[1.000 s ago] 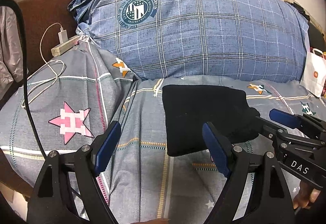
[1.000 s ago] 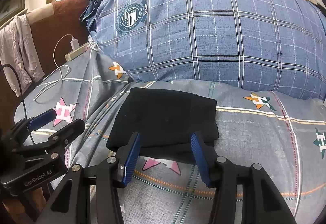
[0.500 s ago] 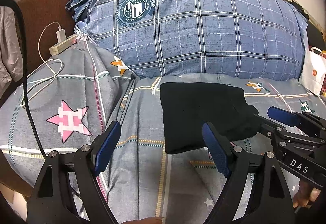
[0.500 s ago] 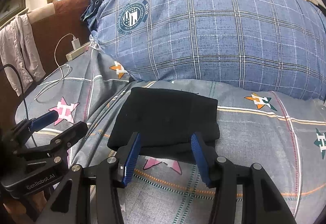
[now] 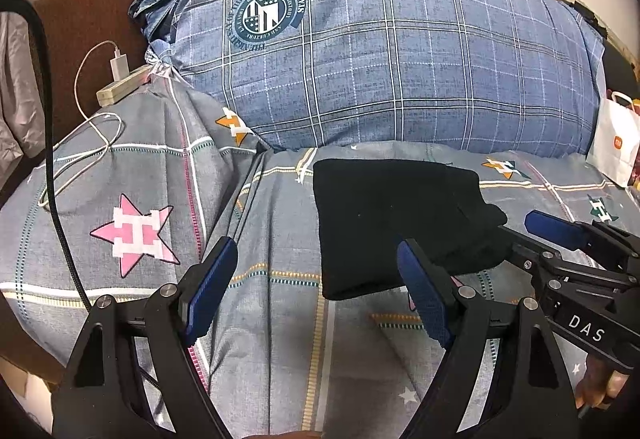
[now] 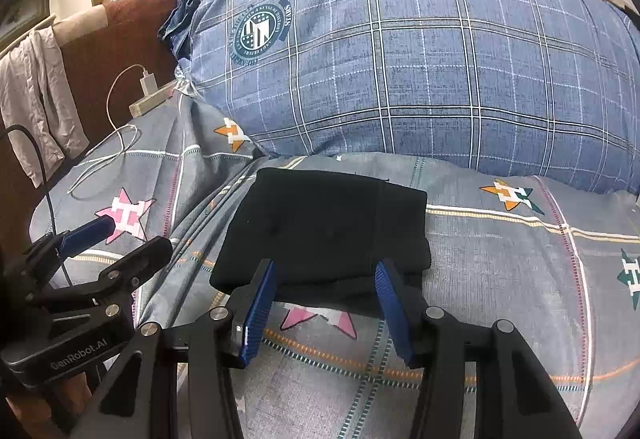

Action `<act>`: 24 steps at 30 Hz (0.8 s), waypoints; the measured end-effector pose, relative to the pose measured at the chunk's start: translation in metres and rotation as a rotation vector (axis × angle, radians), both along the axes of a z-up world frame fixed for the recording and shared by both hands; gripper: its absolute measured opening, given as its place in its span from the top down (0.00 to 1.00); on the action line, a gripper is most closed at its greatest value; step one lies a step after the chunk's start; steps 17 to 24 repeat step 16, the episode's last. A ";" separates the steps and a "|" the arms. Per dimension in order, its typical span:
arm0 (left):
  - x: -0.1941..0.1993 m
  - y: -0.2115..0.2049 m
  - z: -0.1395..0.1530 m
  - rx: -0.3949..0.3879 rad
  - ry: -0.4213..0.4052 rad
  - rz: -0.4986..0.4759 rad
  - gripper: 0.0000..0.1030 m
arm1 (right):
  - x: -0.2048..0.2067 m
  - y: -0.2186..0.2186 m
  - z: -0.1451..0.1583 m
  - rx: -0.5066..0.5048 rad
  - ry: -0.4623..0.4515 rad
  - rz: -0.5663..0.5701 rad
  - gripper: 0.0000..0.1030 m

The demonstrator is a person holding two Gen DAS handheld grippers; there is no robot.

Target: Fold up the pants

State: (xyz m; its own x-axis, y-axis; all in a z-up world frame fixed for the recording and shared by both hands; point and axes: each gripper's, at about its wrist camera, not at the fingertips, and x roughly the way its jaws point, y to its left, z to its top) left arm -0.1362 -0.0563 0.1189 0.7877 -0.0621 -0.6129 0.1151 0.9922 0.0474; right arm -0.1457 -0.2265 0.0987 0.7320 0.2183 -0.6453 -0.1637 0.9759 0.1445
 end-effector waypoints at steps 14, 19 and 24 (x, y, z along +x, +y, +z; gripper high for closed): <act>-0.004 -0.003 -0.003 -0.028 0.009 -0.020 0.20 | -0.002 -0.002 -0.004 0.001 0.012 0.003 0.52; -0.005 -0.003 -0.004 -0.020 0.009 -0.021 0.20 | -0.003 -0.006 -0.004 0.000 0.010 0.000 0.52; -0.005 -0.003 -0.004 -0.020 0.009 -0.021 0.20 | -0.003 -0.006 -0.004 0.000 0.010 0.000 0.52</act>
